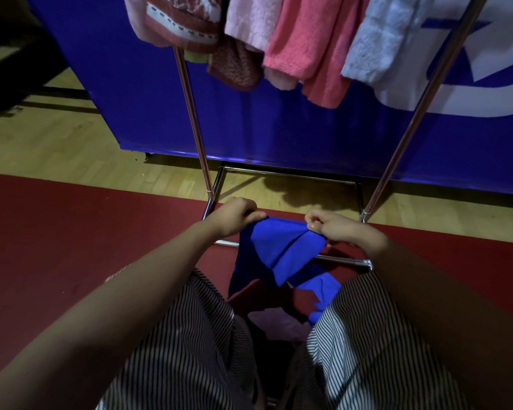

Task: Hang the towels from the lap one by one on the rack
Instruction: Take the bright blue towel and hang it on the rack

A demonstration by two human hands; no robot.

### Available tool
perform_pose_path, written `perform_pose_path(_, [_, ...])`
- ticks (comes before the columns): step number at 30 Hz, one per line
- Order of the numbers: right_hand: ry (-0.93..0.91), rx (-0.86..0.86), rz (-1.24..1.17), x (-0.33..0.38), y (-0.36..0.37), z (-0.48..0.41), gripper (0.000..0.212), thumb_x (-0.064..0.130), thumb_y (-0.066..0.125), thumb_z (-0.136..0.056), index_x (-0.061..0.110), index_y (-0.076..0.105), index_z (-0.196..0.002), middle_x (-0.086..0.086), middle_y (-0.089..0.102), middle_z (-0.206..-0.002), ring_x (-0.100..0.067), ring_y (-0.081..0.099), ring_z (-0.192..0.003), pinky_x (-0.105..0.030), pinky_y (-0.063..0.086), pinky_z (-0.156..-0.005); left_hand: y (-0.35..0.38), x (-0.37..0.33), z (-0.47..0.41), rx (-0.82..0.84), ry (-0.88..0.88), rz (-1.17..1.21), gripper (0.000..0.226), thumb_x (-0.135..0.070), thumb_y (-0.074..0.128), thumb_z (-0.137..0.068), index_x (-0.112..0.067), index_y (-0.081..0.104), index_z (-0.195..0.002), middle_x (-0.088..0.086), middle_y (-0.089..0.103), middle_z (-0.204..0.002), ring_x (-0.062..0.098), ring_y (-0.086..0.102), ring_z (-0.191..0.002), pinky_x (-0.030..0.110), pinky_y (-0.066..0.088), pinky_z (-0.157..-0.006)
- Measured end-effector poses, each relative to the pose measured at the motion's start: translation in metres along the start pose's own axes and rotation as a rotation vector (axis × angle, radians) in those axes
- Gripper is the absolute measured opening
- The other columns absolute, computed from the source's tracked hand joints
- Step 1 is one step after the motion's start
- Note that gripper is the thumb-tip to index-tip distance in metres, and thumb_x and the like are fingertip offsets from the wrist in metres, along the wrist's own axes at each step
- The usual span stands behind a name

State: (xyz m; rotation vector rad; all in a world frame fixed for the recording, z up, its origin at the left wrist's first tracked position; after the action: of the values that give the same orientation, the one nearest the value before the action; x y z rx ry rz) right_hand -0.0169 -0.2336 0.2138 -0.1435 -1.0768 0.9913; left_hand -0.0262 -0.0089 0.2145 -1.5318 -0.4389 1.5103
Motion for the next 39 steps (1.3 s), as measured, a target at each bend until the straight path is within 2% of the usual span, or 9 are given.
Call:
perform_pose_path(2, [-0.001, -0.046, -0.017, 0.000, -0.001, 0.000, 0.018, 0.008, 0.038, -0.098, 0.014, 0.043, -0.082, 0.001, 0.040, -0.064, -0.011, 0.037, -0.054, -0.015, 0.034, -0.042, -0.004, 0.004, 0.001, 0.015, 0.004, -0.042, 0.025, -0.035, 0.053, -0.092, -0.011, 0.060, -0.088, -0.005, 0.054, -0.074, 0.011, 0.051, -0.067, 0.025, 0.042, -0.061])
perform_pose_path(8, [-0.063, -0.239, 0.032, -0.003, -0.009, -0.008, 0.019, 0.003, 0.057, -0.088, 0.017, 0.050, -0.077, 0.003, 0.043, -0.067, -0.012, 0.040, -0.063, -0.020, 0.031, -0.054, -0.003, 0.002, 0.004, 0.074, 0.019, -0.212, 0.017, -0.013, 0.051, -0.092, -0.005, 0.058, -0.106, 0.009, 0.060, -0.098, 0.017, 0.051, -0.082, 0.027, 0.040, -0.070])
perform_pose_path(12, [-0.053, -0.341, 0.073, -0.001, -0.011, -0.008, 0.016, 0.006, 0.057, -0.089, 0.005, 0.063, -0.104, -0.007, 0.059, -0.094, -0.020, 0.053, -0.091, -0.022, 0.031, -0.066, -0.004, -0.002, 0.003, -0.067, 0.004, -0.175, 0.018, -0.012, 0.044, -0.096, -0.003, 0.057, -0.103, 0.013, 0.061, -0.097, 0.020, 0.052, -0.079, 0.029, 0.039, -0.069])
perform_pose_path(15, [-0.070, -0.409, 0.076, -0.002, -0.015, -0.009, 0.019, 0.006, 0.059, -0.088, 0.002, 0.068, -0.104, -0.012, 0.067, -0.108, -0.025, 0.058, -0.105, -0.020, 0.034, -0.076, -0.006, -0.001, -0.001, -0.194, -0.026, -0.148, 0.018, -0.008, 0.044, -0.094, -0.001, 0.058, -0.102, 0.017, 0.064, -0.098, 0.030, 0.058, -0.087, 0.026, 0.034, -0.067])
perform_pose_path(19, [-0.102, -0.507, 0.049, 0.000, -0.018, -0.007, 0.016, 0.014, 0.064, -0.086, 0.004, 0.071, -0.095, -0.010, 0.070, -0.099, -0.022, 0.061, -0.096, -0.025, 0.039, -0.076, -0.008, 0.000, -0.001, -0.267, -0.071, 0.000, 0.033, -0.003, 0.047, -0.091, -0.006, 0.046, -0.124, 0.014, 0.065, -0.107, 0.028, 0.060, -0.097, 0.034, 0.049, -0.080])
perform_pose_path(23, [-0.034, -0.504, -0.099, 0.005, -0.016, -0.012, 0.012, 0.019, 0.065, -0.085, 0.009, 0.066, -0.078, -0.002, 0.057, -0.065, -0.010, 0.053, -0.063, -0.021, 0.038, -0.064, -0.011, -0.001, -0.009, -0.346, -0.165, 0.065, 0.023, -0.006, 0.046, -0.089, -0.004, 0.064, -0.103, 0.016, 0.068, -0.100, 0.029, 0.062, -0.091, 0.027, 0.045, -0.072])
perform_pose_path(26, [0.011, -0.439, -0.228, 0.016, -0.006, -0.017, 0.025, 0.017, 0.062, -0.087, 0.012, 0.055, -0.064, -0.001, 0.049, -0.056, -0.001, 0.048, -0.034, -0.011, 0.038, -0.040, -0.007, -0.011, -0.014, -0.391, -0.232, 0.179, 0.022, -0.010, 0.043, -0.094, 0.001, 0.061, -0.102, 0.021, 0.065, -0.100, 0.030, 0.059, -0.091, 0.029, 0.039, -0.069])
perform_pose_path(32, [0.013, -0.276, -0.482, 0.028, 0.010, -0.021, 0.025, 0.012, 0.056, -0.092, 0.013, 0.050, -0.068, -0.009, 0.056, -0.062, -0.004, 0.057, -0.035, -0.012, 0.039, -0.035, 0.011, -0.028, -0.015, -0.212, -0.078, 0.204, 0.028, -0.025, 0.056, -0.093, 0.001, 0.058, -0.102, 0.011, 0.057, -0.080, 0.023, 0.052, -0.073, 0.029, 0.036, -0.062])
perform_pose_path(39, [0.035, -0.163, -0.587, 0.032, 0.018, -0.020, 0.004, 0.011, 0.058, -0.091, 0.007, 0.058, -0.092, -0.004, 0.065, -0.062, -0.003, 0.062, -0.042, -0.014, 0.050, -0.043, 0.025, -0.027, -0.017, -0.267, -0.139, 0.395, 0.017, -0.015, 0.059, -0.090, -0.001, 0.068, -0.087, 0.008, 0.060, -0.072, 0.006, 0.050, -0.056, 0.018, 0.041, -0.057])
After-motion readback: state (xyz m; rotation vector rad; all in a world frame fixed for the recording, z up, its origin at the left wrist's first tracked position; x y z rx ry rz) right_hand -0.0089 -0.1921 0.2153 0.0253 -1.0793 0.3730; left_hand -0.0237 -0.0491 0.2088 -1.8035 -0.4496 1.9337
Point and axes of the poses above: each hand's wrist, its own z-axis away from the middle knuckle, its own y-axis out of the palm, x = y × z, the point moved 2 cm from there along -z, towards the middle knuckle
